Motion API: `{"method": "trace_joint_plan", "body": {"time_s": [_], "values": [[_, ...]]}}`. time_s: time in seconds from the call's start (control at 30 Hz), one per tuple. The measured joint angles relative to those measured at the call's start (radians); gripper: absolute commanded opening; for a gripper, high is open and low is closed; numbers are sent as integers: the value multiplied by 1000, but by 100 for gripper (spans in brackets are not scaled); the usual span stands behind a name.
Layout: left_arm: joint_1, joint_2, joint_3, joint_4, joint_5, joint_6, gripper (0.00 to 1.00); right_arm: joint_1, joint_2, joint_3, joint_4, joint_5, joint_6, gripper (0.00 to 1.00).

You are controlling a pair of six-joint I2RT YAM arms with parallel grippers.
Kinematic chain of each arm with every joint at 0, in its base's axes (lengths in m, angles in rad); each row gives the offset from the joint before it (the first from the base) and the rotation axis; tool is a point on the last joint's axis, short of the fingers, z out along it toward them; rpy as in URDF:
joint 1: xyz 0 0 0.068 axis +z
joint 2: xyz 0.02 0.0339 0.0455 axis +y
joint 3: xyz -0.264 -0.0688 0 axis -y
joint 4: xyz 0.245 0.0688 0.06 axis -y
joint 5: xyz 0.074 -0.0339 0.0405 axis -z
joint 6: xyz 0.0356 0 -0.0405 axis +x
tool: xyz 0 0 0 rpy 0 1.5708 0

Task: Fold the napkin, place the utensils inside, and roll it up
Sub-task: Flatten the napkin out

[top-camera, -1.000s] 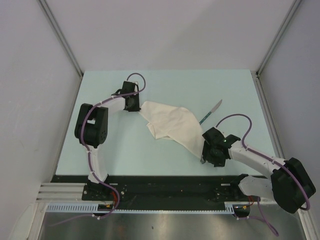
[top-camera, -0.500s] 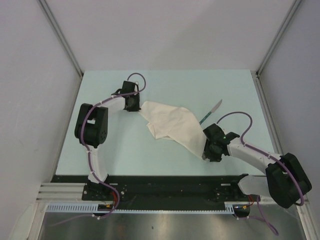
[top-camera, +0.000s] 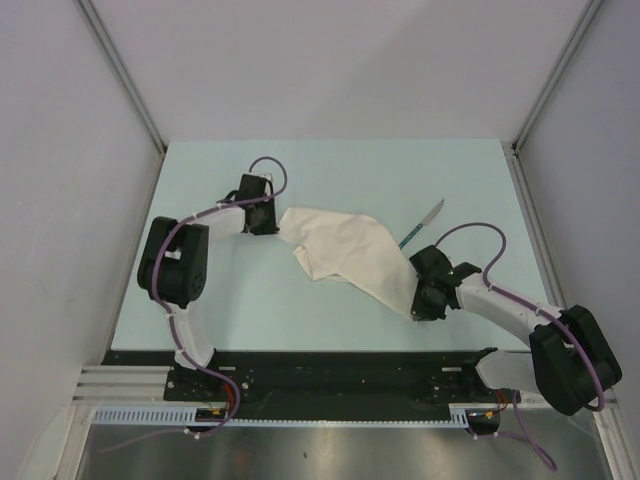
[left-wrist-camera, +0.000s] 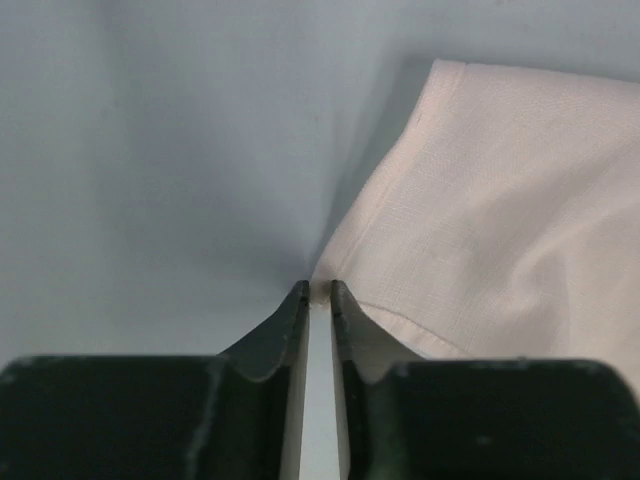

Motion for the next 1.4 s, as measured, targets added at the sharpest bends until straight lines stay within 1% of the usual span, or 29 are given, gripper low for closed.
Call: {"method": "trace_joint_plan", "body": {"time_s": [0.1,0.17,0.33,0.47,0.57,0.63,0.73,0.83,0.87,0.93,0.97,1.23,1.4], "values": [[-1,-50,-70,16,23,-32,41,-17,-2,0,-8,7,-14,0],[-2,-68,-97,31,30,-51,43,-24,-2,0,-11,8,-22,0],[-3,-72,-103,40,35,-70,49,-25,-2,0,-11,8,-33,0],[-10,-70,-101,43,35,-72,49,-26,-2,0,-11,7,-34,0],[-14,-52,-76,37,24,-72,45,-27,-2,0,-11,7,-36,0],[-16,-40,-59,35,12,-72,45,-28,-2,0,-11,5,-37,0],[-18,-31,-48,33,-2,-72,42,-29,-2,0,-11,3,-37,0],[-18,-12,-27,31,-5,-73,27,-29,-2,0,-10,-2,-37,0],[-18,-6,-22,33,-7,-76,18,-29,-2,0,-9,-5,-38,0],[-19,2,-18,41,-11,-74,7,-29,-2,0,-8,-11,-41,0],[-19,5,-18,43,-13,-76,0,-29,-2,0,-8,-13,-42,0],[-25,11,-23,84,-3,-73,0,-29,-24,29,-35,-22,-67,0],[-31,-61,-70,79,-3,-81,0,-29,-59,149,-84,-3,-106,0]]}}
